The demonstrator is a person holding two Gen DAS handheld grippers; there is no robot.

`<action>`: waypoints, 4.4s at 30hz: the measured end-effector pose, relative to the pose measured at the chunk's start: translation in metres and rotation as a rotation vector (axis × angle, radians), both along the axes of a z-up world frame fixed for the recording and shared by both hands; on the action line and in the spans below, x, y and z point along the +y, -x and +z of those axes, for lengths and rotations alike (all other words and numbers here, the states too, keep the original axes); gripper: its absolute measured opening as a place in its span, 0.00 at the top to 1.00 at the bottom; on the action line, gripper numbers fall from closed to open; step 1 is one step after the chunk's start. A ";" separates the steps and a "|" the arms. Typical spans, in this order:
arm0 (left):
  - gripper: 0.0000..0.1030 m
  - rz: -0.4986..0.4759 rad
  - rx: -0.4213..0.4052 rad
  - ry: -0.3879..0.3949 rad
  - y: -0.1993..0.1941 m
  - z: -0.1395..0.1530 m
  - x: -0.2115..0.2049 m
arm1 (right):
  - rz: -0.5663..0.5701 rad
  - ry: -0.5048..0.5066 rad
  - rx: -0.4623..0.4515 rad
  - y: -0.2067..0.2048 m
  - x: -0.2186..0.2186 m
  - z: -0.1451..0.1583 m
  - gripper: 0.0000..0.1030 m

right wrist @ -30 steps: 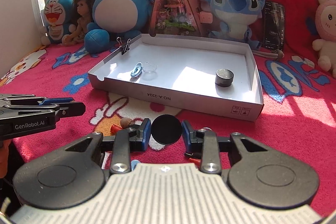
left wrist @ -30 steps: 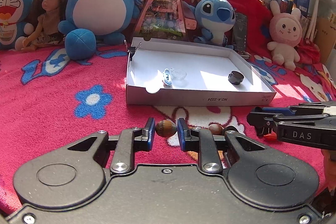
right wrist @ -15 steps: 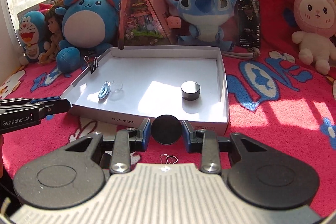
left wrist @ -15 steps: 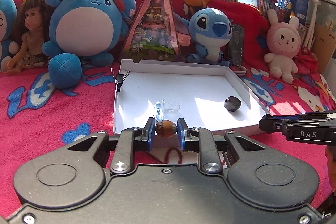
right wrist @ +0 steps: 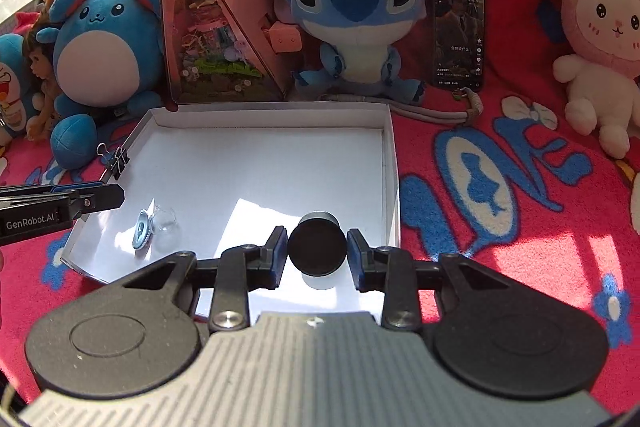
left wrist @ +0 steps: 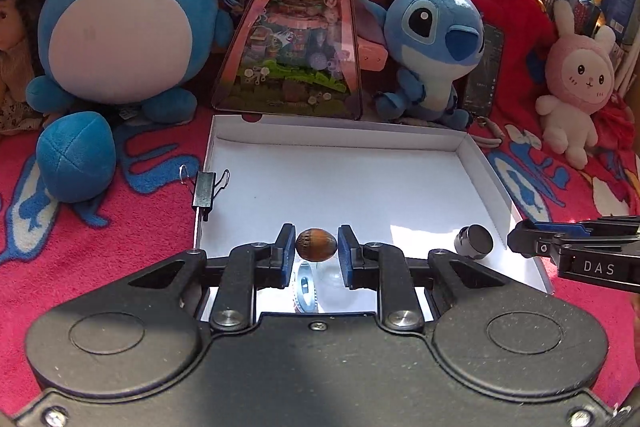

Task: Organize rigid objects
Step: 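Carry the acorn and black lid into the white box with both tools, then open both tools to release the acorn and lid in the box, then withdraw both tools from the box toward the red markers on the blanket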

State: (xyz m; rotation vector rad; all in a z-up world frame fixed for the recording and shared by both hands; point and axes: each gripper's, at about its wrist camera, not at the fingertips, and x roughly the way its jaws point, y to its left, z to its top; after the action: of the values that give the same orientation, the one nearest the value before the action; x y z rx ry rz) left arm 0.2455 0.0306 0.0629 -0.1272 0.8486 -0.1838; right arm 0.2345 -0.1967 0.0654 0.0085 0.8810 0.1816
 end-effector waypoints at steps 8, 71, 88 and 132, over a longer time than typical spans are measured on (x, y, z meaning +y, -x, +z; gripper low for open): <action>0.79 0.013 0.054 -0.053 -0.024 -0.019 -0.008 | -0.002 0.051 0.096 -0.032 0.011 -0.018 0.63; 0.23 -0.063 0.009 -0.087 0.009 -0.012 -0.021 | -0.006 0.037 0.060 -0.024 0.010 -0.025 0.14; 0.20 -0.159 -0.111 -0.072 0.086 0.012 -0.031 | 0.108 0.075 -0.074 0.044 0.016 -0.011 0.06; 0.51 -0.251 -0.070 -0.019 0.186 -0.030 -0.028 | 0.187 0.123 -0.224 0.159 -0.003 -0.059 0.11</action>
State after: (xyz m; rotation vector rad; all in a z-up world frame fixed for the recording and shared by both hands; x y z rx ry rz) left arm 0.0592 0.0029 0.0325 0.0042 0.7946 -0.4135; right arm 0.0752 -0.1996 0.0067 -0.2066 0.6671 0.2971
